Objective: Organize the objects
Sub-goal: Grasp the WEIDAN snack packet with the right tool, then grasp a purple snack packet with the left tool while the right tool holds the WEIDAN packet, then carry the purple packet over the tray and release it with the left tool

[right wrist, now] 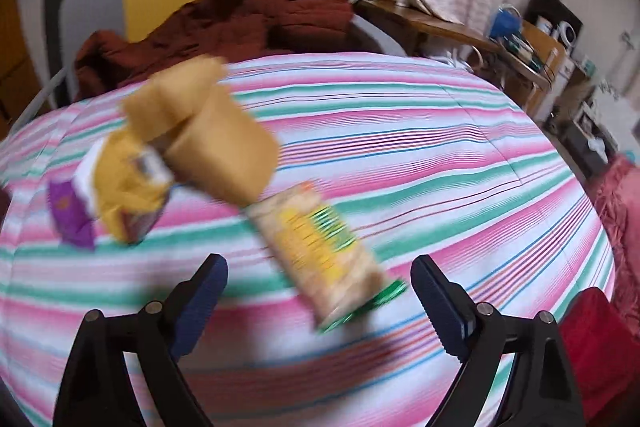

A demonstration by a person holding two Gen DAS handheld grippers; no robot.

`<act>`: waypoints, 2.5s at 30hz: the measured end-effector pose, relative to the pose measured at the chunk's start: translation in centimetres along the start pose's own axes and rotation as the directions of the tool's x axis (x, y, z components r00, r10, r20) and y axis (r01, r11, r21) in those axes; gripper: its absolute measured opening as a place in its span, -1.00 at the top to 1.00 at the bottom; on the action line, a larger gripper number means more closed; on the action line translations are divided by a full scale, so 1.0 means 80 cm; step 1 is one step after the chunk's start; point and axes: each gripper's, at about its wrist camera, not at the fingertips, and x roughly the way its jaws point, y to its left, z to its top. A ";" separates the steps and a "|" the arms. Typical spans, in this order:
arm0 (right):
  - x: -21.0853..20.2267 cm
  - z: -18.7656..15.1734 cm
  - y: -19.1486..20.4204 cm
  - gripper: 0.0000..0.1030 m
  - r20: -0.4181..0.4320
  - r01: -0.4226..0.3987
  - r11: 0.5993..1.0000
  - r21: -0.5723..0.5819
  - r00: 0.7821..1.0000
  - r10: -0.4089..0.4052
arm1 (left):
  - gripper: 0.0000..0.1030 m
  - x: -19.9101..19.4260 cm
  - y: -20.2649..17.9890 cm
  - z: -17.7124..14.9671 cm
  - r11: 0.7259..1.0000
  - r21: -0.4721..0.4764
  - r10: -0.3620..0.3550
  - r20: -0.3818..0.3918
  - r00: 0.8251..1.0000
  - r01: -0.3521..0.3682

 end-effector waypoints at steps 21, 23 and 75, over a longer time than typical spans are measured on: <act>0.009 -0.040 0.051 0.03 0.048 -0.075 0.996 0.046 0.996 0.073 | -0.03 0.081 -0.066 0.049 0.994 0.107 0.039 -0.049 0.998 -0.033; 0.004 -0.048 0.059 0.04 0.061 -0.073 0.996 0.049 0.996 0.070 | -0.03 0.099 -0.073 0.062 0.993 0.112 0.031 -0.068 0.997 -0.023; -0.031 -0.079 0.078 0.10 0.261 0.022 0.999 0.045 0.965 -0.033 | 0.30 0.154 -0.100 0.055 0.964 0.256 0.024 0.179 0.984 -0.070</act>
